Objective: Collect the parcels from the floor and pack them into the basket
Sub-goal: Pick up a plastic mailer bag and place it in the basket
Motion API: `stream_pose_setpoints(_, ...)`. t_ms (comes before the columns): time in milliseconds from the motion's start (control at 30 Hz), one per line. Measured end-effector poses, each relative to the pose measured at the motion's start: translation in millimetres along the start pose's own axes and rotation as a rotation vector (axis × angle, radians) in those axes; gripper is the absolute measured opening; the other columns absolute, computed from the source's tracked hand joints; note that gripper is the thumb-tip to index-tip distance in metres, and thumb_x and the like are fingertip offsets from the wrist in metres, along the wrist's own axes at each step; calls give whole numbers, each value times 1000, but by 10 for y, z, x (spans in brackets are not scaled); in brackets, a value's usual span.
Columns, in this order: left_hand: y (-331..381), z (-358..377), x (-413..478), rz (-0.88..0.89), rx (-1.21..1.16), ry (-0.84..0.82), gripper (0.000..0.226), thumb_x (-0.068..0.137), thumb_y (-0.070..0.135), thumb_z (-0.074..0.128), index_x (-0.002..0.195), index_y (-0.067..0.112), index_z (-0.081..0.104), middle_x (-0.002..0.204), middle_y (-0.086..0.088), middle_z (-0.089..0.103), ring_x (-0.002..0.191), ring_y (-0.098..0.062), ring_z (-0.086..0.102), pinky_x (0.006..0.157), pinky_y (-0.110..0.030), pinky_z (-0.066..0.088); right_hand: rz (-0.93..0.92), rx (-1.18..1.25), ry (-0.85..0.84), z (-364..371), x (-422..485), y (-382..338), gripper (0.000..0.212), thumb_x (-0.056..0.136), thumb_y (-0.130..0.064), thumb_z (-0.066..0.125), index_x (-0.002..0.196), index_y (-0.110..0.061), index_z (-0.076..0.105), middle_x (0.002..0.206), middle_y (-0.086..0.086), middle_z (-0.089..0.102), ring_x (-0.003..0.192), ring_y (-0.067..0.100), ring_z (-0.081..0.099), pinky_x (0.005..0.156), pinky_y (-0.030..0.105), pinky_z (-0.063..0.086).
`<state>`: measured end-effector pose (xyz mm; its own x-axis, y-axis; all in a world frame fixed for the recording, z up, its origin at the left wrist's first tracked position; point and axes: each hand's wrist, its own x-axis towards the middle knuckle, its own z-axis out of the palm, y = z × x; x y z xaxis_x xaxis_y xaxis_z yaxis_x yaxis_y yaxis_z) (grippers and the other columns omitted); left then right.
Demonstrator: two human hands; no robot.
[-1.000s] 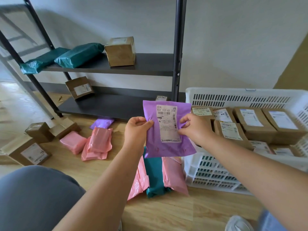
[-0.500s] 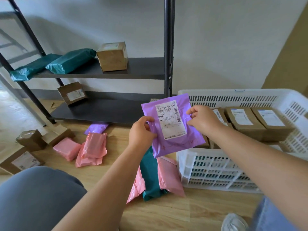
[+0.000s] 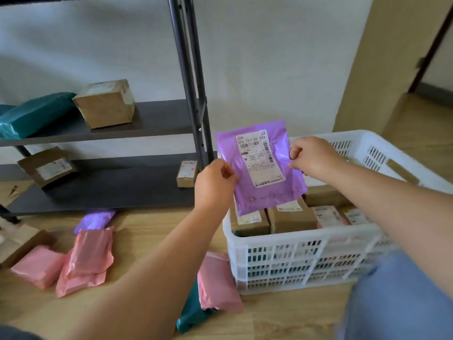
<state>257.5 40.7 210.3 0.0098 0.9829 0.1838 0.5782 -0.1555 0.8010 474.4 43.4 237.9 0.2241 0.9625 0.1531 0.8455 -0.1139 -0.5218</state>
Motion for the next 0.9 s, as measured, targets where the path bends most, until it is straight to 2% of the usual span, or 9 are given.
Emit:
stream_pose_setpoints(167,192,542,190,4,-14,-100,8,92,16,63,86,20,60,87,5,65,78,-13,63,58,-21,48,98,11,7,-138,219,534,22,76,-1,73,68,-16,60,68,-7,58,65,18,57,69,30,48)
stream_pose_setpoints(300,359,1078,317,7,-56,-199,21,90,8,63,80,26,62,93,4,69,82,-18,66,74,-35,58,176,-28,47,-238,347,1025,16,78,3,67,78,-12,64,84,3,66,75,22,59,68,29,46)
stream_pose_setpoints(367,441,1353,334,17,-72,-274,28,87,3,60,76,28,65,91,2,72,80,-20,68,76,-37,58,214,-74,51,-277,345,1288,16,79,3,61,81,-12,62,89,6,67,76,24,59,65,28,42)
stream_pose_setpoints(500,533,1990,288,13,-80,-398,23,87,3,59,84,23,71,91,0,72,85,-24,69,79,-37,58,280,-202,-9,-364,268,1831,18,82,3,53,78,-15,56,91,10,65,86,30,61,69,35,46)
stream_pose_setpoints(600,532,2429,244,-66,-137,-473,24,89,5,57,79,25,68,87,-1,71,83,-26,69,75,-35,58,310,-229,-47,-426,238,2188,28,83,4,54,70,-22,56,85,0,60,80,23,56,63,27,39)
stream_pose_setpoints(667,525,2674,224,-110,-162,-512,29,89,5,58,74,29,66,89,-1,72,83,-25,70,78,-36,59,345,-239,-77,-451,251,2367,27,85,3,54,77,-19,66,78,-7,56,76,18,53,58,25,38)
stream_pose_setpoints(767,540,2997,221,-148,-173,-583,30,88,3,57,73,28,66,88,-4,72,85,-26,69,83,-38,58,398,-294,-93,-405,387,2662,20,85,1,54,89,-5,73,89,2,68,84,23,63,72,29,52)
stream_pose_setpoints(833,576,3197,238,-183,-172,-660,28,89,1,54,76,23,67,79,-7,68,81,-27,67,84,-37,57,446,-402,-150,-346,467,2831,19,86,-2,53,93,-4,71,93,8,69,86,26,65,78,32,55)
stream_pose_setpoints(900,600,3390,258,-230,-204,-758,31,90,-1,52,71,19,66,74,-9,65,78,-29,66,85,-39,57,446,-533,-244,-291,491,2941,16,89,-2,51,77,-6,60,74,6,57,69,22,57,61,23,46)
